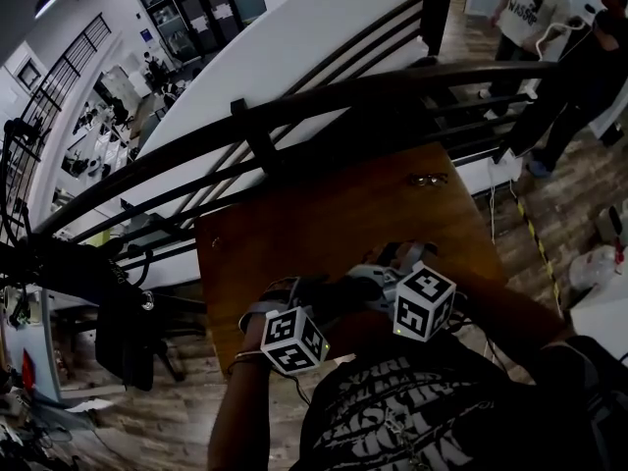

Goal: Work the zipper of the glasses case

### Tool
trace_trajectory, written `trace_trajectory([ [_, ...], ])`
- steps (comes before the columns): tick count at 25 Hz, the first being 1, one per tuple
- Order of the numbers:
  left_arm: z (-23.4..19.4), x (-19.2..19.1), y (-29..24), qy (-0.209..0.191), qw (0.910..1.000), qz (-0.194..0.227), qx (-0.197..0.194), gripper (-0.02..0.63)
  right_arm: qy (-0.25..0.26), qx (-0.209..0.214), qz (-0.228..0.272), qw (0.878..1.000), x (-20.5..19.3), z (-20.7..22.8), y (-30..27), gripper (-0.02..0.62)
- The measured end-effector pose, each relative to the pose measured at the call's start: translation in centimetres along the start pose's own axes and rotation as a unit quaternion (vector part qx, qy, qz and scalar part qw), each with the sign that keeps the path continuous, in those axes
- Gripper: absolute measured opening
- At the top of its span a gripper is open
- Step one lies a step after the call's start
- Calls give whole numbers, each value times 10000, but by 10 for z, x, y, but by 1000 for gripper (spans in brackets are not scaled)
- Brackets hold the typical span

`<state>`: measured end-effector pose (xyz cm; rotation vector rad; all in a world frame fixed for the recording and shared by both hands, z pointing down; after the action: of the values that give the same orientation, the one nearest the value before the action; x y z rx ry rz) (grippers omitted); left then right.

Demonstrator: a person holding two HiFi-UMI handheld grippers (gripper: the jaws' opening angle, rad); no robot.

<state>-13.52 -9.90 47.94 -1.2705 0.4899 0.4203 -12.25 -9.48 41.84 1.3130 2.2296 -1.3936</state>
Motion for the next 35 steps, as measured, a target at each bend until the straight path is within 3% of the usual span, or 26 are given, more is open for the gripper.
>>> trace_trajectory([
  [4,6,-1,0,375,9985,371,-169,317,24,31,-63,10000,-6,-3,-3,-2],
  [8,8,2,12,1080,9866,1155,-408,290,-151,-25,-80,9999,-14,-4,1,-2],
  [10,7,3,14,1234,9825,1341,-396,285,-225,-61,-46,9997,-14,-3,2,-2],
  [18,8,-1,22,1598,9723,1661,-394,279,-395,-163,-111,9990,-29,-4,16,-2],
  [28,-4,-6,49,1982,9570,2116,-115,278,-615,-372,-201,9972,-43,0,25,-2],
  [35,-2,-14,57,2243,9454,2363,-48,272,-779,-249,-303,9962,-55,-15,20,-2],
])
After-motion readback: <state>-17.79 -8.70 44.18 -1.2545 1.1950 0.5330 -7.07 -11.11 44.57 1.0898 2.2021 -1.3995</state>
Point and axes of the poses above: the fingertips, and each gripper's own axes: y backward along the fingers, z to its right, x out of its top, the point moved 2 cm from there along y, backward along the fingers, and after that the axes turned 5 degrees about y, right-handed, at the moved point
